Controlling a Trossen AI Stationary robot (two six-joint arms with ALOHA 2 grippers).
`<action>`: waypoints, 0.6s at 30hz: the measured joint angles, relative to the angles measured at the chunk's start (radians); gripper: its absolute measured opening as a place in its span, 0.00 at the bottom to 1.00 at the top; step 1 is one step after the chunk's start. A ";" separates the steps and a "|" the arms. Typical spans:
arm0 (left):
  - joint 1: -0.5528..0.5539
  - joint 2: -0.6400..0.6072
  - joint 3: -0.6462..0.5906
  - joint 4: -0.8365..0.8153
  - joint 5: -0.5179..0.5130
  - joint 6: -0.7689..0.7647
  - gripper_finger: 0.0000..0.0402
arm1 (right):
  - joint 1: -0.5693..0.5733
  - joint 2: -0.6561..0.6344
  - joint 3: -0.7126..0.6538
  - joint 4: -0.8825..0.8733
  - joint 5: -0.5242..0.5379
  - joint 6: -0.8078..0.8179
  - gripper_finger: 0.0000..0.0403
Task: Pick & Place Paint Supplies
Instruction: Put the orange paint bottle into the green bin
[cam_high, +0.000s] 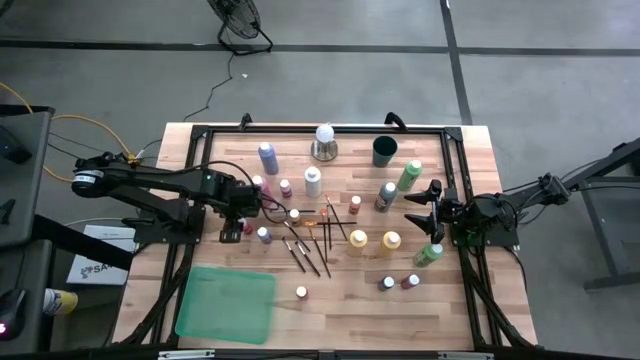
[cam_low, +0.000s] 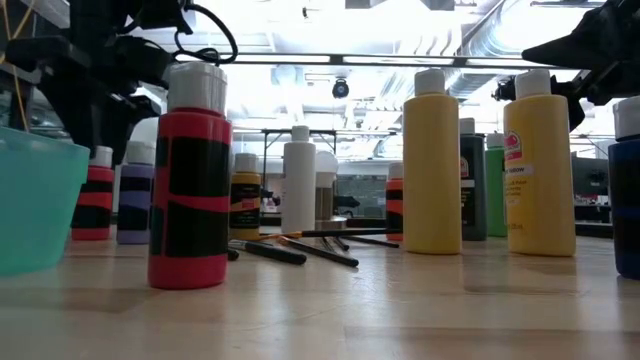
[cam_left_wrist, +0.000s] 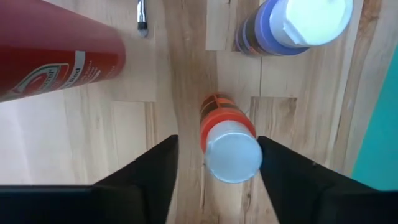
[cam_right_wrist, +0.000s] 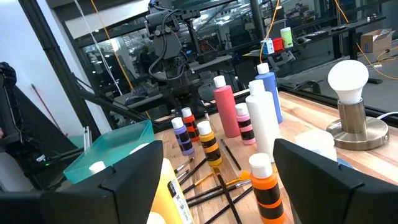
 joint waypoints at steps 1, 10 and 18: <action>0.000 0.000 0.000 0.000 0.000 0.000 0.46 | 0.000 0.000 0.000 0.000 0.000 0.000 0.74; 0.000 0.000 0.000 0.000 0.032 0.000 0.33 | 0.000 0.000 0.000 0.000 0.000 0.000 0.74; 0.000 -0.005 0.016 -0.016 0.044 -0.007 0.29 | 0.000 0.000 0.000 0.000 0.000 0.000 0.74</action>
